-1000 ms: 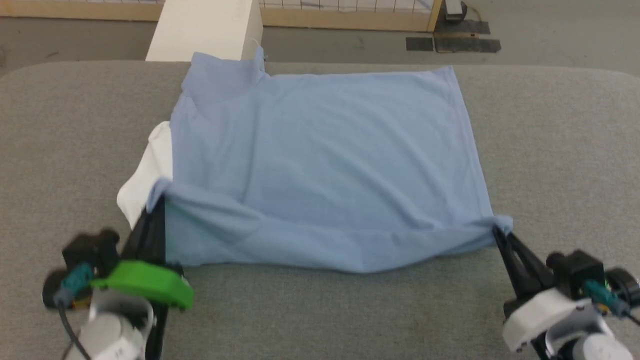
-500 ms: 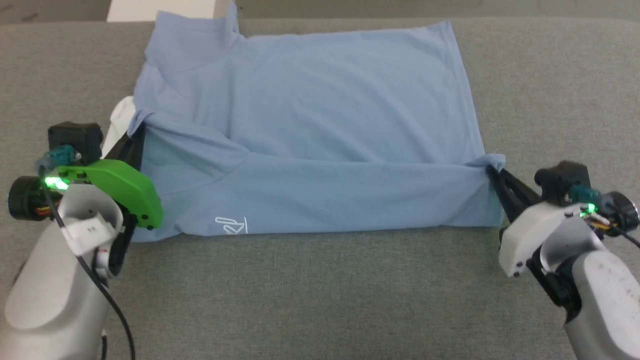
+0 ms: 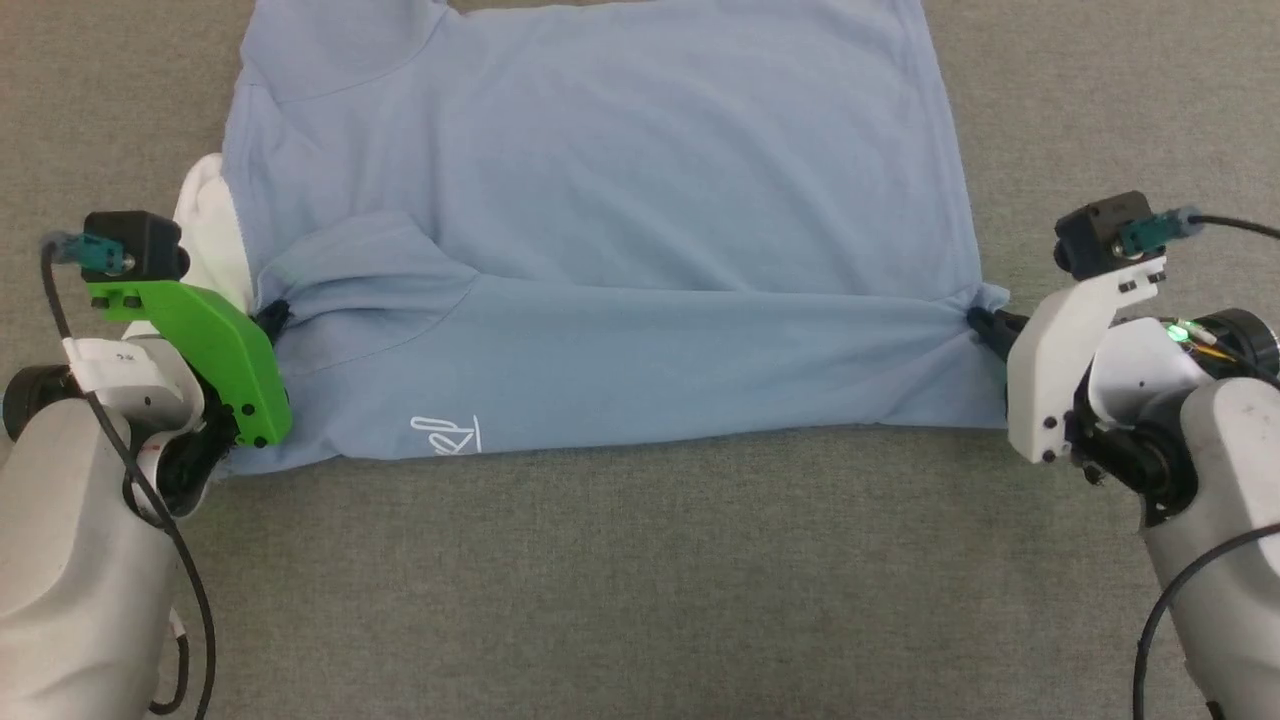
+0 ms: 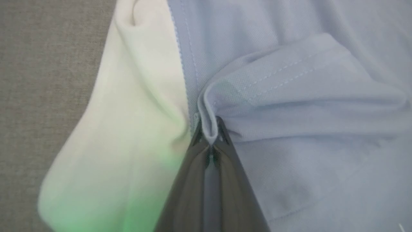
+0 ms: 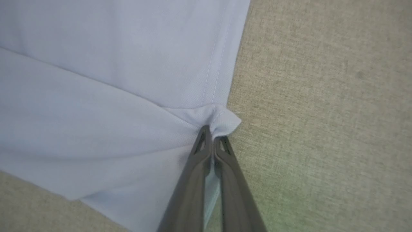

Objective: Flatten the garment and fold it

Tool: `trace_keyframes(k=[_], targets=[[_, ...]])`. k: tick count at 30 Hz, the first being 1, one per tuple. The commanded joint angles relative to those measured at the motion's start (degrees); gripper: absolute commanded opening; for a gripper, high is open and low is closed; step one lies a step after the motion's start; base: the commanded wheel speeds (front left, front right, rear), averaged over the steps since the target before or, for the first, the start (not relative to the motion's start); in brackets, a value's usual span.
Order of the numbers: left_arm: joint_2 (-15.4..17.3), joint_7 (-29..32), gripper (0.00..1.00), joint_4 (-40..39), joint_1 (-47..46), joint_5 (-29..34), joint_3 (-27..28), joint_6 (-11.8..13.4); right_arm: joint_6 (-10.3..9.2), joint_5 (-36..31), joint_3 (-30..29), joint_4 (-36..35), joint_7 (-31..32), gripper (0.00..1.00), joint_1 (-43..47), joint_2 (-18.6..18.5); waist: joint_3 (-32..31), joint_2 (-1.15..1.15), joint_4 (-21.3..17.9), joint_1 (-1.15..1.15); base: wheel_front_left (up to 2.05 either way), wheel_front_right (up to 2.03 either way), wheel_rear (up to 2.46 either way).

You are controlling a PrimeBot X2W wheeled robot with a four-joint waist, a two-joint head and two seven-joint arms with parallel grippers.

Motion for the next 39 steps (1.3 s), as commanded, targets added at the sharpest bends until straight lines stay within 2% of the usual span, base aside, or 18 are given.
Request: trace_keyframes(k=[1,2,3,5,10,12,16,21,25,32,39], targets=[[-0.82,-0.22,1.00,0.96,1.70,-0.03,-0.50,0.60,-0.10,0.36,-0.30,0.38,0.99,0.58,0.25,0.15,-0.49,0.00,0.37,0.00,0.00,0.00,0.00],[-1.01,-2.15,1.00,0.30,1.82,0.41,-0.16,1.02,-0.10,0.66,-0.80,-0.31,0.91,0.96,0.38,0.35,-0.86,0.00,0.57,0.00,0.00,0.00,0.00],[-1.18,-4.26,1.00,-0.31,2.02,0.98,0.11,1.39,-0.10,0.75,-1.31,-0.87,0.28,1.00,0.64,0.52,-1.28,0.00,0.73,0.00,0.00,0.00,0.00],[-1.56,-10.78,1.00,-1.71,2.55,2.48,1.34,2.52,-0.10,0.60,-2.31,-2.24,-2.61,1.00,1.64,0.92,-2.39,0.00,1.06,0.00,0.00,0.00,0.00],[-3.02,-29.20,1.00,-4.58,6.28,7.64,3.03,5.42,-0.10,-0.56,-4.43,-5.02,-14.54,1.00,6.95,2.42,-6.08,0.00,1.90,0.00,0.00,0.00,0.00],[-4.18,-34.38,1.00,-5.32,8.79,8.26,3.73,6.62,-0.10,-1.16,-4.85,-5.85,-19.44,1.00,9.54,3.05,-7.57,0.00,2.12,0.00,0.00,0.00,0.00],[-6.32,-40.30,1.00,-6.74,14.33,9.02,4.72,9.65,-0.10,-2.56,-5.94,-7.68,-29.18,1.00,14.58,4.93,-10.13,0.00,2.31,0.00,0.00,0.00,0.00],[-9.10,-40.47,1.00,-7.45,20.61,8.37,4.88,13.13,-0.10,-4.83,-8.75,-9.78,-38.22,1.00,20.92,8.66,-12.25,0.00,2.17,0.00,0.00,0.00,0.00],[-10.90,-37.31,1.00,-7.40,23.59,6.30,5.44,15.48,-0.10,-5.99,-10.56,-11.72,-42.35,1.00,24.65,11.41,-13.32,0.00,1.57,0.00,0.00,0.00,0.00],[-12.61,-29.51,1.00,-6.41,23.17,2.38,6.62,18.59,-0.10,-7.24,-10.15,-13.79,-42.80,1.00,28.28,13.19,-13.73,0.00,0.45,0.00,0.00,0.00,0.00],[-11.39,-18.08,1.00,-2.05,20.20,0.05,6.33,21.36,-0.10,-7.79,-9.32,-14.83,-41.19,1.00,28.70,13.68,-13.12,0.00,-1.38,0.00,0.00,0.00,0.00]])
